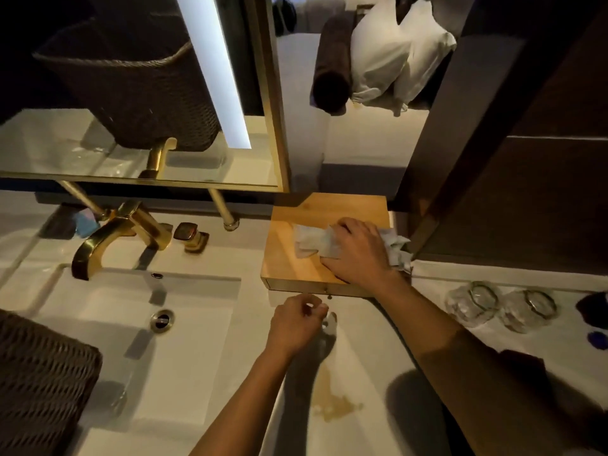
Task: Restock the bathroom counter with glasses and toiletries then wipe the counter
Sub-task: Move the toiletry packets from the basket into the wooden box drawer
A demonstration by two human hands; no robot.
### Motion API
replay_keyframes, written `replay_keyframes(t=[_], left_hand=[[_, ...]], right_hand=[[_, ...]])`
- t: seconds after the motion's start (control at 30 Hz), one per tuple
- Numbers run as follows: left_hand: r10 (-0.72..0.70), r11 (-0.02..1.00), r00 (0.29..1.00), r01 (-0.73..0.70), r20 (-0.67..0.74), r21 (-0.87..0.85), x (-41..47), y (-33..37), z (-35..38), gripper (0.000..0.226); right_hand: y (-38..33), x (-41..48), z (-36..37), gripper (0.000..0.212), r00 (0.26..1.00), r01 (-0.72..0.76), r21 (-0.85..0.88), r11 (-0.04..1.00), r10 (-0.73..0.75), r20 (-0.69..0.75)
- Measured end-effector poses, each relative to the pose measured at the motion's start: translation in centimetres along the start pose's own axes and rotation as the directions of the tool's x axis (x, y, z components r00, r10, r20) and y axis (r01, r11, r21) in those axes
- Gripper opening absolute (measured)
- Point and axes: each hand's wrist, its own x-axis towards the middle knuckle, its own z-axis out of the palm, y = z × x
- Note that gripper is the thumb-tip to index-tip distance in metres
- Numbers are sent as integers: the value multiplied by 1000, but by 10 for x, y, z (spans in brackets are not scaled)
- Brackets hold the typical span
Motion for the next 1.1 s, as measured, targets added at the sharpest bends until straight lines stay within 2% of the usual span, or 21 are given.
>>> replay_keyframes(t=[0.13,0.27,0.43,0.67,0.8,0.97,1.1], left_hand=[[-118,975,993,116,1,-187,22,9,18,18],[-215,934,976,194,-40,-299,32,9,27,30],[-213,850,975,219,67,-479,38,6,31,31],[-206,846,978,192,28,-498,38,4,34,31],[-215,840,976,199,27,-505,35,2,34,30],[-220,825,973,221,64,-520,19,-6,30,28],[-223,855,973,223,57,-467,0,-16,31,29]], right_hand=[[-1,-5,18,69,995,-9,-13,1000,8,-96],[2,-3,21,70,995,1,-2,1000,-1,-98],[3,-2,24,71,994,6,8,1000,-5,-105],[0,-4,22,77,991,-25,9,1000,26,-135],[2,-3,24,63,991,-20,-28,999,17,-129],[1,-1,26,58,991,-20,-76,997,9,-135],[1,0,27,54,987,-13,-99,995,-3,-158]])
